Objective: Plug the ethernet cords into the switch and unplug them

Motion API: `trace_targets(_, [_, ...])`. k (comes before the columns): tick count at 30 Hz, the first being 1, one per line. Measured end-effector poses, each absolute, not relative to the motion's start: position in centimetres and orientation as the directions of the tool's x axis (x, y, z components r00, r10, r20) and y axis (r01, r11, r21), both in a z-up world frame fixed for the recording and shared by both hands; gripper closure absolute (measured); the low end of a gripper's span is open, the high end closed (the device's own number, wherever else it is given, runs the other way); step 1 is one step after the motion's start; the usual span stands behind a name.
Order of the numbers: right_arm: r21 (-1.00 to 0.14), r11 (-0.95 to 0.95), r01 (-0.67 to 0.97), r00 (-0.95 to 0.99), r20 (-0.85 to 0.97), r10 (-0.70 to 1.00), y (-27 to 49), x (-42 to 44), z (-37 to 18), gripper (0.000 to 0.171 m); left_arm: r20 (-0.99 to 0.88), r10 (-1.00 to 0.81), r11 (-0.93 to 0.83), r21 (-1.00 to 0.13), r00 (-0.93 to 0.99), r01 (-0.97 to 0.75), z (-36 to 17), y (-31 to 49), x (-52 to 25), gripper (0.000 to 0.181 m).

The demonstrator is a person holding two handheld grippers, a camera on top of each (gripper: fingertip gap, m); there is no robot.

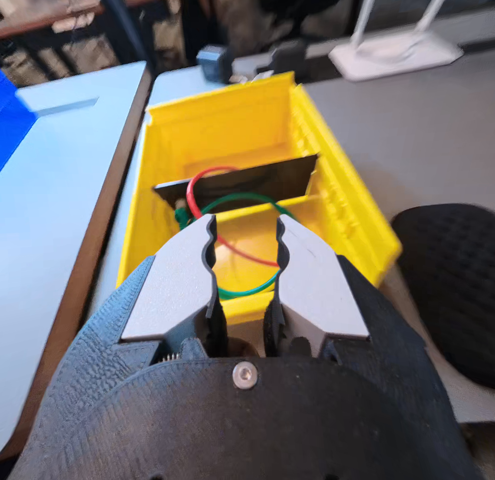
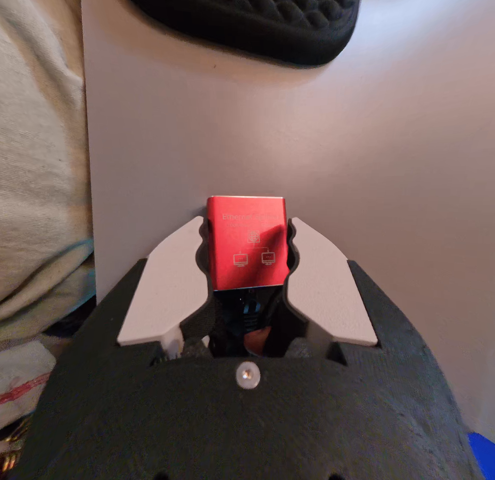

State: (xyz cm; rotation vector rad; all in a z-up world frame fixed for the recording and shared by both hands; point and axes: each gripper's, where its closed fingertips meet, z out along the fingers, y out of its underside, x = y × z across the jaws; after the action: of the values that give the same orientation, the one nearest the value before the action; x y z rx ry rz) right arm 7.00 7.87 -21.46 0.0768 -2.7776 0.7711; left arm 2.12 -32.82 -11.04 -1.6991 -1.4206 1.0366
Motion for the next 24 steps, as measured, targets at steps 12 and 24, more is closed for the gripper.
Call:
trace_targets(12, [-0.592,0.787,-0.177,-0.913,0.397,0.093,8.8,7.8,-18.2,0.117,-0.142,0.989,-0.079,-0.731,-0.038,0.678,-19.4,-35.5,-0.4,0.155])
trace_targets(24, [-0.594,0.775,-0.216,-0.878,0.465,0.112,8.4,7.4,-17.5,0.121,0.136,0.944,0.181,-0.975,0.301,-0.127,-2.9,-28.8,1.6,0.181])
